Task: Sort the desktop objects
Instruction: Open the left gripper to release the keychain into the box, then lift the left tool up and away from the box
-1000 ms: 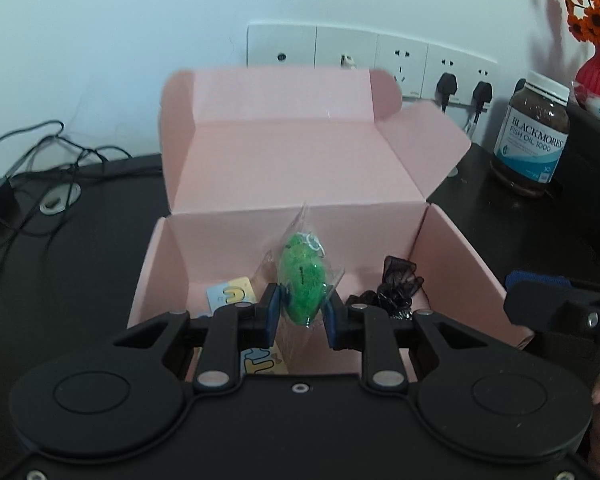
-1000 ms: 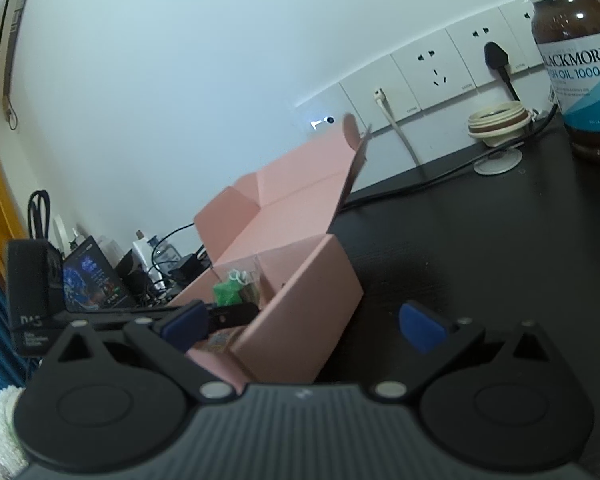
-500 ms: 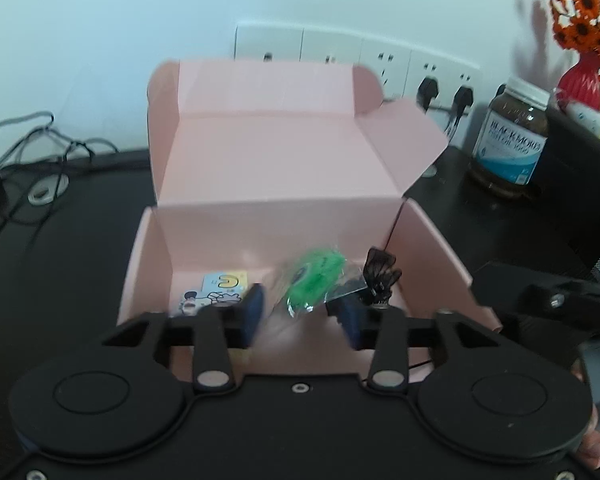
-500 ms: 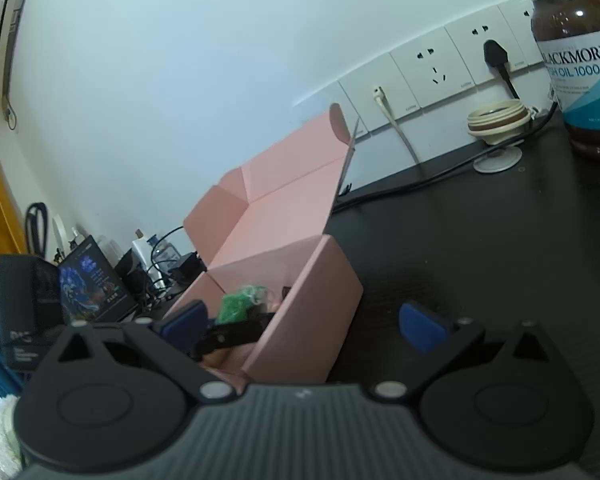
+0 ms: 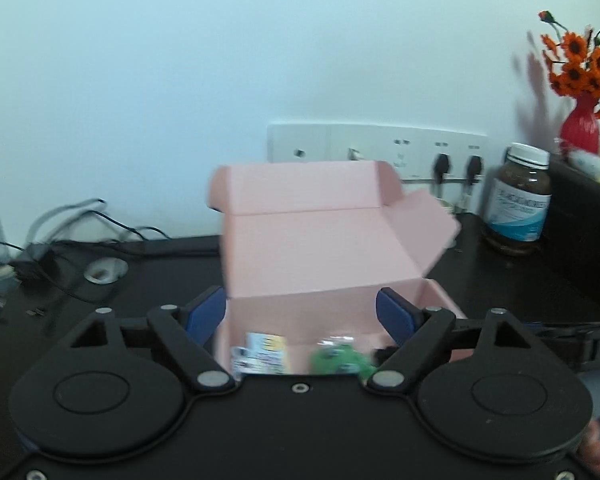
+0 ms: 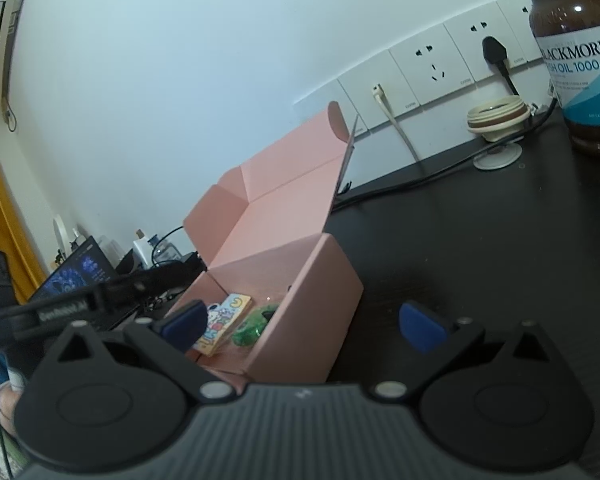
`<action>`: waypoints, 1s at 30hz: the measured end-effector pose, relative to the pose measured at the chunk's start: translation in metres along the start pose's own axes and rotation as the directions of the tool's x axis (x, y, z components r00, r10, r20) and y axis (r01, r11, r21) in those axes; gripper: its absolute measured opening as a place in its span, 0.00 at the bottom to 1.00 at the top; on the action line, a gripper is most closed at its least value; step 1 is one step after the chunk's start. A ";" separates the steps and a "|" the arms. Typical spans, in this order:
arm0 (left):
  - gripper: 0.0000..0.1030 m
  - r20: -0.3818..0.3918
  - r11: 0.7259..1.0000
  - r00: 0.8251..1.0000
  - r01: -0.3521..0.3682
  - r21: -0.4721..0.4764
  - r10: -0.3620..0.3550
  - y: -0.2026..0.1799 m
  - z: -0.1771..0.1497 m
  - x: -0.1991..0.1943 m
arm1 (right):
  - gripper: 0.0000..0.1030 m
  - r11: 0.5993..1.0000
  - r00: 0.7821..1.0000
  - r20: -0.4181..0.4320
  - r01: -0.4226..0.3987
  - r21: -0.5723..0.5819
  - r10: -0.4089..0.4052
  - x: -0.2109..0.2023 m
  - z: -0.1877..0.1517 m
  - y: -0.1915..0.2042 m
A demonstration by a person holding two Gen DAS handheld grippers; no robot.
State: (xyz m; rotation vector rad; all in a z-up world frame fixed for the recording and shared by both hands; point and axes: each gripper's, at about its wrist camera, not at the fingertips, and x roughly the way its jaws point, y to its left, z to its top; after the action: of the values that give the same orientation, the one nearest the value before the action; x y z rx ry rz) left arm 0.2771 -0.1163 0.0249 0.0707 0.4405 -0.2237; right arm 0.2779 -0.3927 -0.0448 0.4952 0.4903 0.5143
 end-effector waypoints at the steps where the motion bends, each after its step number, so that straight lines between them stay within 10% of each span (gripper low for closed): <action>1: 0.81 -0.002 1.000 1.000 -0.016 0.002 0.016 0.004 0.000 0.000 | 0.99 1.000 1.000 0.000 0.000 -0.001 0.000 0.000 0.000 0.000; 16: 0.81 -0.157 0.994 0.987 0.015 -0.109 -0.032 0.035 -0.036 0.014 | 0.99 1.000 1.000 -0.005 0.003 0.001 -0.003 0.001 0.000 0.000; 30: 0.82 -0.112 0.987 0.990 0.069 -0.145 -0.086 0.030 -0.046 -0.003 | 0.99 1.000 1.000 -0.012 0.004 -0.002 -0.004 0.002 0.000 -0.001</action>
State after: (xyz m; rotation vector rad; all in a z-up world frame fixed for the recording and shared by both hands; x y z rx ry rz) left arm 0.2626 -0.0816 -0.0146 -0.0728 0.5758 -0.2652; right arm 0.2800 -0.3922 -0.0456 0.4895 0.5015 0.5145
